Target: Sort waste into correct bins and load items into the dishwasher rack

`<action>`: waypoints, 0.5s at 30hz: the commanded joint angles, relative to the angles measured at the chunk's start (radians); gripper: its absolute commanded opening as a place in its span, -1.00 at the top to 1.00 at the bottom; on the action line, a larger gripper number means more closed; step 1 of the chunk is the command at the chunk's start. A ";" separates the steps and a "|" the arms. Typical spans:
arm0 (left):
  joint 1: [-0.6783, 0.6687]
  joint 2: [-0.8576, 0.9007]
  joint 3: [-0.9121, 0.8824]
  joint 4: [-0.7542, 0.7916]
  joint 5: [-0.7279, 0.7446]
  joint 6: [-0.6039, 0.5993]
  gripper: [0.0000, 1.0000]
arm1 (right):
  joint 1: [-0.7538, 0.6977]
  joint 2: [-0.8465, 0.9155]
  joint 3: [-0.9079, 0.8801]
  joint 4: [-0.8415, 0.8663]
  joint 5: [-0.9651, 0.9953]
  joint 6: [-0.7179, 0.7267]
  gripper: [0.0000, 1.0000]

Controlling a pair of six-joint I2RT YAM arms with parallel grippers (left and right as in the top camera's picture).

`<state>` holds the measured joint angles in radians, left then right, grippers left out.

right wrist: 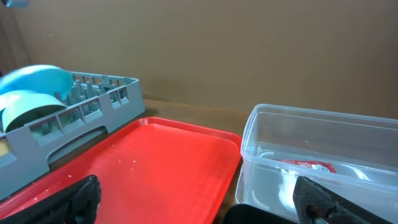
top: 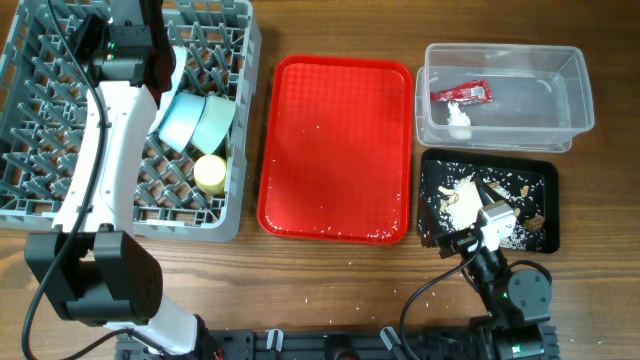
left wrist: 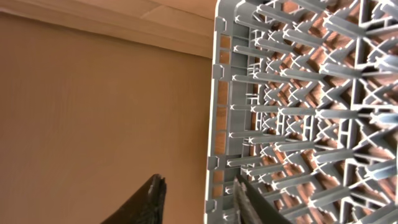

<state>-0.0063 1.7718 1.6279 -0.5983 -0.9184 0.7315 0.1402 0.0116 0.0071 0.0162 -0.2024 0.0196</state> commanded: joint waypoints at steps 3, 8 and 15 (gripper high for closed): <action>-0.081 -0.151 0.008 -0.029 0.025 -0.414 -0.14 | -0.003 -0.007 -0.002 0.004 -0.013 -0.017 -0.99; -0.182 -0.375 0.008 -0.357 0.680 -0.690 -0.11 | -0.003 -0.007 -0.002 0.004 -0.013 -0.017 -1.00; -0.497 -0.559 0.008 -0.532 1.098 -0.883 -1.00 | -0.003 -0.007 -0.002 0.005 -0.013 -0.017 -1.00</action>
<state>-0.4122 1.2465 1.6356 -1.1240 0.0574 -0.0860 0.1402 0.0116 0.0067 0.0162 -0.2020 0.0200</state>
